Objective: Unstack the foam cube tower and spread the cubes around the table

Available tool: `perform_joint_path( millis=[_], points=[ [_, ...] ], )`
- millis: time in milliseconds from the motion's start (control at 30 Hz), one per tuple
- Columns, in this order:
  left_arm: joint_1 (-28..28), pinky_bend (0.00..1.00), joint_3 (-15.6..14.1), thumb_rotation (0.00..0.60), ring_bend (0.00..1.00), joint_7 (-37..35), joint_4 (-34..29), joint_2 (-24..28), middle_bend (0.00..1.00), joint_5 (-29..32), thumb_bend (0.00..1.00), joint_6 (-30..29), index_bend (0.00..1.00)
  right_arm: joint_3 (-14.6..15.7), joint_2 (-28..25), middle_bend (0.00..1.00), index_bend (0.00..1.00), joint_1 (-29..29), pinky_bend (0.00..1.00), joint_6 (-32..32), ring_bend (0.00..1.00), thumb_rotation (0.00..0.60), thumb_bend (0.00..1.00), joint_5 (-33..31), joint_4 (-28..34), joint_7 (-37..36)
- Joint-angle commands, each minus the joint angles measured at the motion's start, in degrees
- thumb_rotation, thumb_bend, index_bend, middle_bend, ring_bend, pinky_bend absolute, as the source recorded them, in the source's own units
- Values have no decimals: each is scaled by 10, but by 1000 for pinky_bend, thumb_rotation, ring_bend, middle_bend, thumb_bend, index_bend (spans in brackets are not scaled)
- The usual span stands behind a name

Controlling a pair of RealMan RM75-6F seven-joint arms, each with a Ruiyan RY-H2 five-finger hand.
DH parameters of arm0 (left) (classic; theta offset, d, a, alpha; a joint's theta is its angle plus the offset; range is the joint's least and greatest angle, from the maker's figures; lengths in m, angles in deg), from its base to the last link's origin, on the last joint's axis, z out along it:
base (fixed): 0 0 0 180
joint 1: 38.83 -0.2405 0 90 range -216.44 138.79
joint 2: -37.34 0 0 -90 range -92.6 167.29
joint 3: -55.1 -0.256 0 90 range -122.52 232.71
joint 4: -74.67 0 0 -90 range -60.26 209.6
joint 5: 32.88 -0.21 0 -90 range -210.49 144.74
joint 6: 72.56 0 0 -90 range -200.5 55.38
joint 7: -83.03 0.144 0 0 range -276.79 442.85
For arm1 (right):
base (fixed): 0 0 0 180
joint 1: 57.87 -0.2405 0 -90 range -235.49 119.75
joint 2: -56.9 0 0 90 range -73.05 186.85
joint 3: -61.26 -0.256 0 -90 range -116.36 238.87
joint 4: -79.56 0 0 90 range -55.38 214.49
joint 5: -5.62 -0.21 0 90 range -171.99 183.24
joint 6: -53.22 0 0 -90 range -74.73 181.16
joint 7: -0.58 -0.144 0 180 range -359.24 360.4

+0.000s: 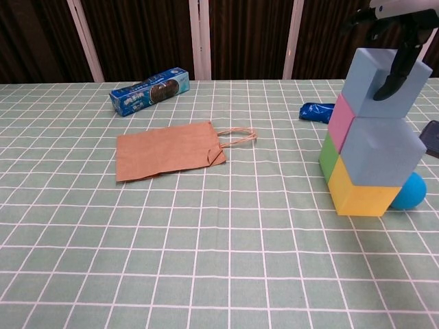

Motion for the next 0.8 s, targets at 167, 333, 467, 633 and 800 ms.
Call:
perform_joint_path(
  millis=[167, 333, 467, 633, 800],
  points=[
    [1, 17, -2, 600, 0, -1, 1, 0, 0, -4, 305, 1, 113, 6, 4, 603, 152, 5, 0, -10, 321, 600, 236, 26, -16, -28],
    [2, 17, -1, 600, 0, -2, 1, 1, 0, -2, 305, 3, 116, 12, 4, 619, 155, 11, 0, 2, 333, 600, 238, 46, -32, -36],
    [1, 18, -2, 600, 0, -2, 1, 1, 0, -2, 305, 3, 118, 2, -5, 619, 155, 22, 0, 24, 333, 600, 239, 86, -32, -64],
    [1, 17, -2, 600, 0, 0, -1, 0, 0, -2, 305, 2, 118, -14, 3, 620, 169, 39, 0, 61, 333, 600, 272, 146, -22, -110],
    [0, 17, -2, 600, 0, 4, -2, -2, 0, 0, 305, 3, 118, -23, 9, 620, 178, 42, 0, 17, 333, 600, 276, 161, -3, -155]
  ],
)
